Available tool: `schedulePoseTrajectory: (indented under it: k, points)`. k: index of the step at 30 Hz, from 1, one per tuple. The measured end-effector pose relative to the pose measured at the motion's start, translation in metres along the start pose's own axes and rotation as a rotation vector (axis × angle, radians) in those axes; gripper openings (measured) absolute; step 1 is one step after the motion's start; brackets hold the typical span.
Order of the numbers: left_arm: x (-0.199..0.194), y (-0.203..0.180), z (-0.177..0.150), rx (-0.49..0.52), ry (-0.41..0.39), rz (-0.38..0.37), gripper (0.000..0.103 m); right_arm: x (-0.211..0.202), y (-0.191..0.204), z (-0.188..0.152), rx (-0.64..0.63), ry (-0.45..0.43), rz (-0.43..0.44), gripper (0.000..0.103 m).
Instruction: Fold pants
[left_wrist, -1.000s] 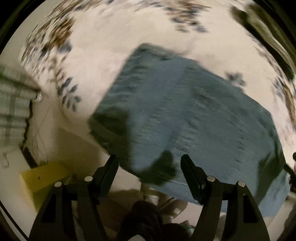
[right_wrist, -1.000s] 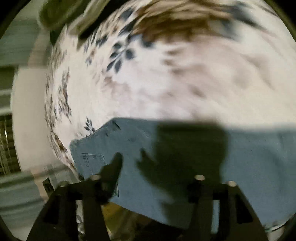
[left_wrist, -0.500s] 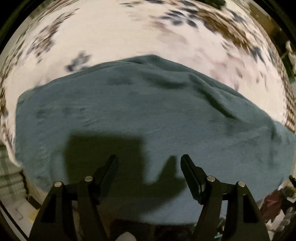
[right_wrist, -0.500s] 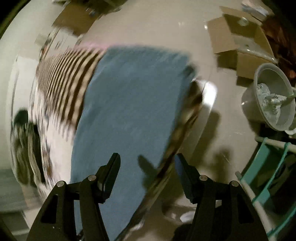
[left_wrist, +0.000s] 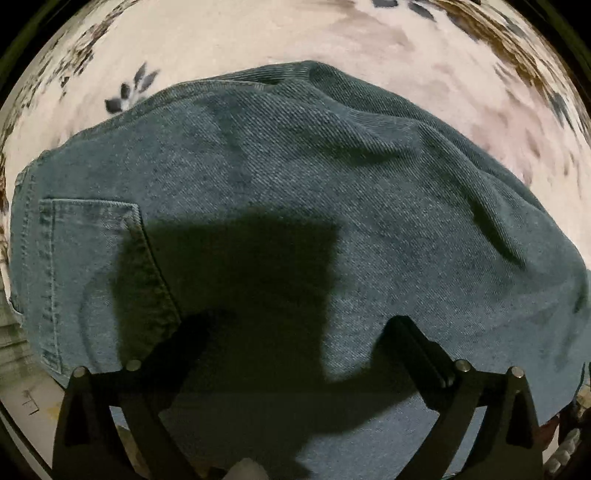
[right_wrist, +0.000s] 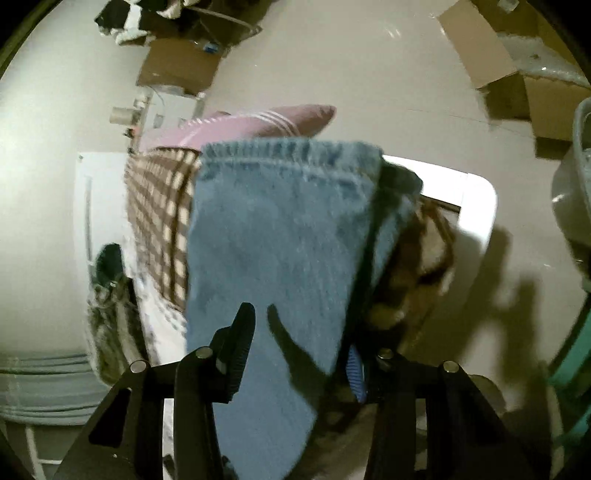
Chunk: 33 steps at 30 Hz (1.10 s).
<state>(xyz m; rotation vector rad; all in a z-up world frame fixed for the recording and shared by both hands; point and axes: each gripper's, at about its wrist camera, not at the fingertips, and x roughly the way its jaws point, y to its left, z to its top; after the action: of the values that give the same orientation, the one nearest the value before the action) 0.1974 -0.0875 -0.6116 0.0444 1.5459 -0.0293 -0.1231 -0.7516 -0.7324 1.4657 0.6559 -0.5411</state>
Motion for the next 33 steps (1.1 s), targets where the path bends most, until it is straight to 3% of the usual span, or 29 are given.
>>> schedulePoseTrajectory:
  k: [3, 5, 10, 11, 12, 16, 19, 21, 24, 29, 33]
  points:
    - [0.0, 0.002, 0.004, -0.005, -0.012, 0.001, 0.103, -0.002, 0.004, 0.003, -0.027, -0.002, 0.096, 0.047]
    - [-0.004, 0.019, 0.013, -0.01, -0.017, -0.001, 0.103, 0.002, 0.006, 0.007, -0.049, 0.006, 0.102, 0.047]
    - [-0.006, 0.018, 0.007, -0.042, -0.051, -0.002, 0.103, 0.029, 0.01, 0.018, -0.013, 0.018, 0.135, 0.049]
    - [-0.006, 0.018, 0.006, -0.048, -0.056, -0.002, 0.103, 0.031, 0.014, 0.017, -0.019, 0.011, 0.124, 0.037]
    - [-0.007, 0.019, 0.005, -0.052, -0.057, -0.001, 0.103, 0.031, 0.024, 0.015, -0.058, -0.013, 0.067, 0.008]
    - [-0.007, 0.022, 0.004, -0.058, -0.046, -0.011, 0.103, 0.017, 0.046, 0.003, -0.146, -0.111, -0.039, 0.008]
    - [-0.008, 0.028, 0.009, -0.062, -0.038, -0.017, 0.103, 0.031, 0.019, 0.003, -0.039, -0.058, 0.009, 0.008]
    - [-0.007, 0.03, 0.011, -0.062, -0.038, -0.017, 0.103, 0.043, 0.007, 0.008, 0.022, -0.009, 0.053, 0.015]
    - [-0.009, 0.037, 0.014, -0.072, -0.051, -0.019, 0.103, 0.052, 0.013, 0.011, -0.002, 0.004, 0.067, 0.023]
    - [-0.004, 0.042, 0.017, -0.143, -0.082, -0.017, 0.103, 0.056, 0.033, 0.002, -0.086, -0.056, -0.038, 0.012]
    - [-0.007, 0.045, 0.02, -0.152, -0.056, -0.017, 0.103, 0.036, 0.063, -0.018, -0.171, -0.116, -0.058, 0.01]
